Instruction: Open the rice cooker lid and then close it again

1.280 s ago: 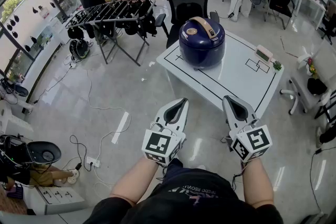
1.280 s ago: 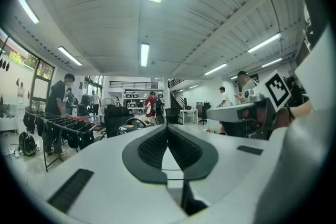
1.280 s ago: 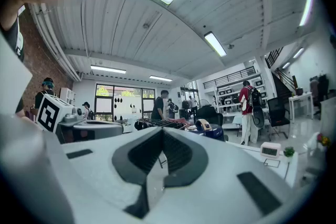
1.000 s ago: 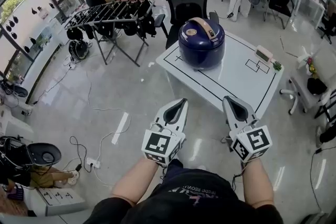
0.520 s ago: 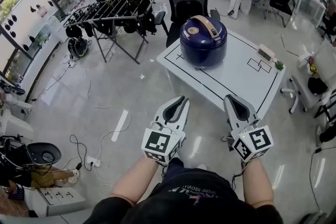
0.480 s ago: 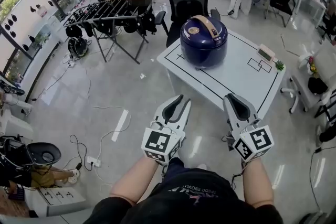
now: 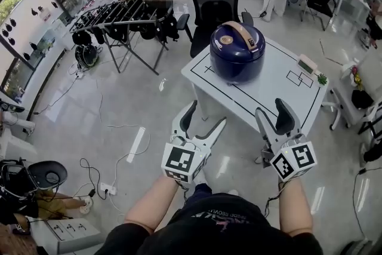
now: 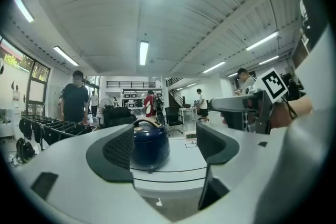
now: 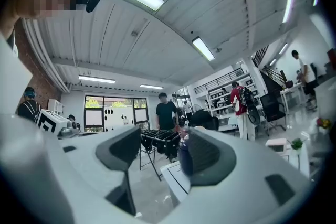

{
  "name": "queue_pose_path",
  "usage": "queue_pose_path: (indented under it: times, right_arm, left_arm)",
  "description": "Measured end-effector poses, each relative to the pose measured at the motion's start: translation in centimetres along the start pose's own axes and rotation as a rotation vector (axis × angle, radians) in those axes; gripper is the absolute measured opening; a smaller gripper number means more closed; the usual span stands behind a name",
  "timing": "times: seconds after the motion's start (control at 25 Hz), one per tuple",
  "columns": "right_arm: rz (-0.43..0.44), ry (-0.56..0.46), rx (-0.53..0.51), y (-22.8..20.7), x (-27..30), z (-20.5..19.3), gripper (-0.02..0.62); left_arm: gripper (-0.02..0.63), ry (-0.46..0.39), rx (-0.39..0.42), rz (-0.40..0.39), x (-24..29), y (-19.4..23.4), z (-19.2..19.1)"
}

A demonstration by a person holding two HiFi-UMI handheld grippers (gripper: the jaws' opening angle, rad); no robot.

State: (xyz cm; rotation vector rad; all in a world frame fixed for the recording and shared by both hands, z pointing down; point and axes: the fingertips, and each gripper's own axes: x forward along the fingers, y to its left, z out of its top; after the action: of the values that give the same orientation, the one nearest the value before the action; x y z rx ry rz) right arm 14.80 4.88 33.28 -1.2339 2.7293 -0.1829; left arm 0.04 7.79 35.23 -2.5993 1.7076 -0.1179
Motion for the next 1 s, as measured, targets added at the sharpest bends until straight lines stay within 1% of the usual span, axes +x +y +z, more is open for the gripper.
queue_pose_path:
  times: [0.28,0.64,0.84,1.0]
  right_arm:
    - [-0.057,0.009,0.001,-1.0,4.5,-0.3,0.272]
    - [-0.143,0.016,0.0,-1.2,10.7,-1.3,0.272]
    - [-0.193,0.014,-0.005,-1.1,13.3,-1.8,0.272]
    - [-0.232,0.0,-0.006,-1.0,14.8,-2.0,0.272]
  left_arm:
    - [0.357,0.006,0.004,-0.046,2.7,4.3,-0.2]
    - [0.357,0.019,-0.001,-0.141,6.5,10.1,-1.2]
    - [0.357,0.019,0.004,-0.196,8.2,12.7,-1.7]
    - [0.357,0.027,0.012,-0.238,9.0,14.0,-1.9]
